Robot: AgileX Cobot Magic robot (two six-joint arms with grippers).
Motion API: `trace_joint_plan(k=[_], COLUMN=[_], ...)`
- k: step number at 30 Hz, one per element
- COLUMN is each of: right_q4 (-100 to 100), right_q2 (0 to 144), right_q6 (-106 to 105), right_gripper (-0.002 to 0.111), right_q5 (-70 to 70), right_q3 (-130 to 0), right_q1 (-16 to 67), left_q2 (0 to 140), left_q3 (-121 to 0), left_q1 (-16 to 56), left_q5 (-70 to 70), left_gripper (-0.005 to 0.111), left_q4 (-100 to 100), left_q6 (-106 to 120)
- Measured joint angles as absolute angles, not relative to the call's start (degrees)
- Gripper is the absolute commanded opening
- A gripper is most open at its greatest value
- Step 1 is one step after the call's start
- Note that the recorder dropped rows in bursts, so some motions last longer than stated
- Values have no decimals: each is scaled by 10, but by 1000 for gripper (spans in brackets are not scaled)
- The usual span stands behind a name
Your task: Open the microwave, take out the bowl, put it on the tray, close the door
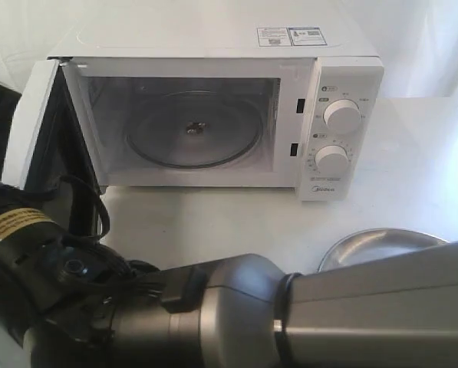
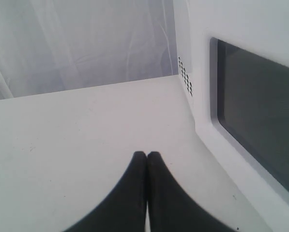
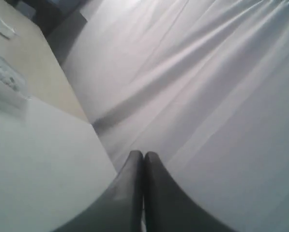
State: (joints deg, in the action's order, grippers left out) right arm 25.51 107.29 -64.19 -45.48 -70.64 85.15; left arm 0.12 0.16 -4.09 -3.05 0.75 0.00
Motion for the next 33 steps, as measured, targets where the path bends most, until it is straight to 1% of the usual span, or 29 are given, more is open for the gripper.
trace_joint_plan(k=[3,6,8,10,13,16,25,29,32,33], right_q4=[392,512,585,652,745,790,812,814,790,768], right_q2=[1074,1074,1073,1068,1056,1040,1020,1011,969,925], right_q6=[-833,-999,-1096,-1148,-1161,-1143,-1119,-1079,-1024,-990], right_gripper=[0,0,0,0,0,0,0,0,0,0], right_q5=[-501,-601,-654,-667,-687,-698,-694,-693,-613,-528], right_q3=[-707,-709,-709,-709,-708,-708,-708,-688,-650,-622], right_q1=[851,849,830,788,725,701,702,721,754,775], left_q2=[1,1,1,1,1,1,1,1,1,1], left_q3=[2,2,2,2,2,2,2,2,2,2], left_q1=[-41,-41,-41,-41,-41,-41,-41,-41,-41,-41], left_q5=[-31,-31,-31,-31,-31,-31,-31,-31,-31,-31], left_gripper=[0,0,0,0,0,0,0,0,0,0], left_q4=[8,8,8,8,8,8,8,8,8,8], left_q6=[0,0,0,0,0,0,0,0,0,0])
